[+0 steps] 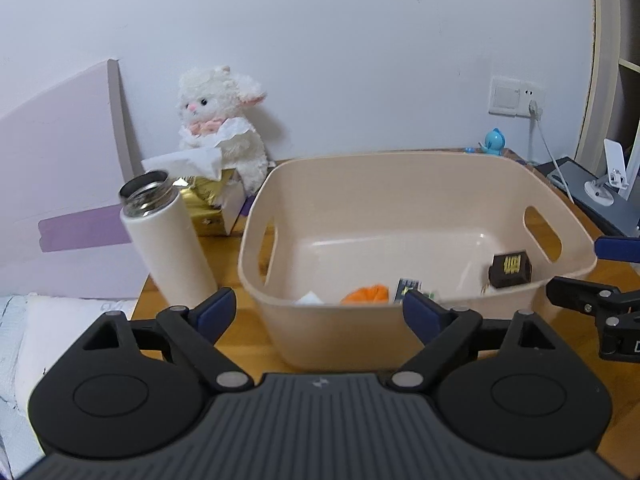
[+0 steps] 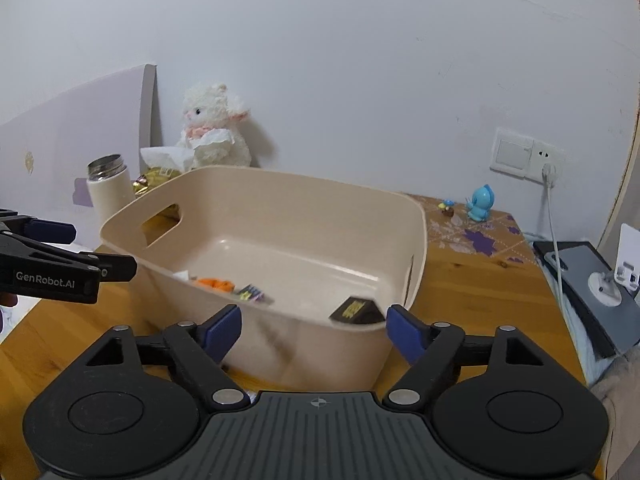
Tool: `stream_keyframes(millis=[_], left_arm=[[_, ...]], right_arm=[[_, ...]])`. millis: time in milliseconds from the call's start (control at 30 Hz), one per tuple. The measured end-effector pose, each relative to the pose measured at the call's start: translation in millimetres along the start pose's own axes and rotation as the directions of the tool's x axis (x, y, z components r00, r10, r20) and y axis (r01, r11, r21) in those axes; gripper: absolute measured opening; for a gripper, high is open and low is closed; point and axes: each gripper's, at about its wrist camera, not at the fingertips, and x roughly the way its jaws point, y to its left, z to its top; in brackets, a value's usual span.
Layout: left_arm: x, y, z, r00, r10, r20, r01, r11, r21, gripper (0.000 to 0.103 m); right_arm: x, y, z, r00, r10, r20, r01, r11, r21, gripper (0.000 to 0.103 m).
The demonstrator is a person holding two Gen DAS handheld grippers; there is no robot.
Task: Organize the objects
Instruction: 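Grasp the blue-and-white patterned box with the right tool while the left tool grasps the beige hair clip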
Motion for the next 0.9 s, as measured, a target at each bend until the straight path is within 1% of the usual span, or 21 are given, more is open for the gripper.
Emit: stream_keyframes(millis=[33,100,233,367,467,600,700,800,900], left_arm=[[-2,2,-3,1.000,0.002,-0.002,-0.002,1.000,-0.003,0.091],[-3,5,-10,1.000,0.008,-0.011,-0.008,1.000,-0.005,0.091],[-5,8,-22,1.000,0.024,-0.019,-0.023,1.000,0.008,0.091],[-1,9,-33,0.999,0.033,-0.042,-0.032,0.999,0.021,0.091],[8,10,-40,0.996,0.043,-0.072,-0.041,0.999,0.028,0.091],[26,18,-50,0.991,0.028,-0.133,-0.030,1.000,-0.009,0.091],[38,21,-56,0.986,0.034,-0.165,-0.038,0.999,-0.020,0.091],[47,22,-61,0.982,0.031,-0.187,-0.036,0.999,-0.024,0.091],[53,21,-64,0.980,0.010,-0.198,-0.018,0.999,-0.037,0.091]], right_arm=[[-1,2,-3,1.000,0.007,-0.005,-0.007,1.000,0.006,0.082],[-4,6,-9,1.000,0.012,-0.012,-0.012,1.000,0.012,0.086],[-4,15,-22,0.999,0.019,-0.029,-0.018,1.000,0.012,0.087],[5,28,-36,0.997,0.039,-0.073,-0.039,0.999,0.006,0.088],[17,40,-46,0.992,0.054,-0.113,-0.054,0.999,0.002,0.090],[37,54,-56,0.984,0.069,-0.162,-0.069,0.998,0.010,0.091],[50,61,-62,0.979,0.080,-0.190,-0.077,0.997,0.021,0.091],[63,65,-67,0.975,0.070,-0.210,-0.066,0.997,0.026,0.091],[69,60,-70,0.975,0.039,-0.219,-0.033,0.999,0.032,0.091]])
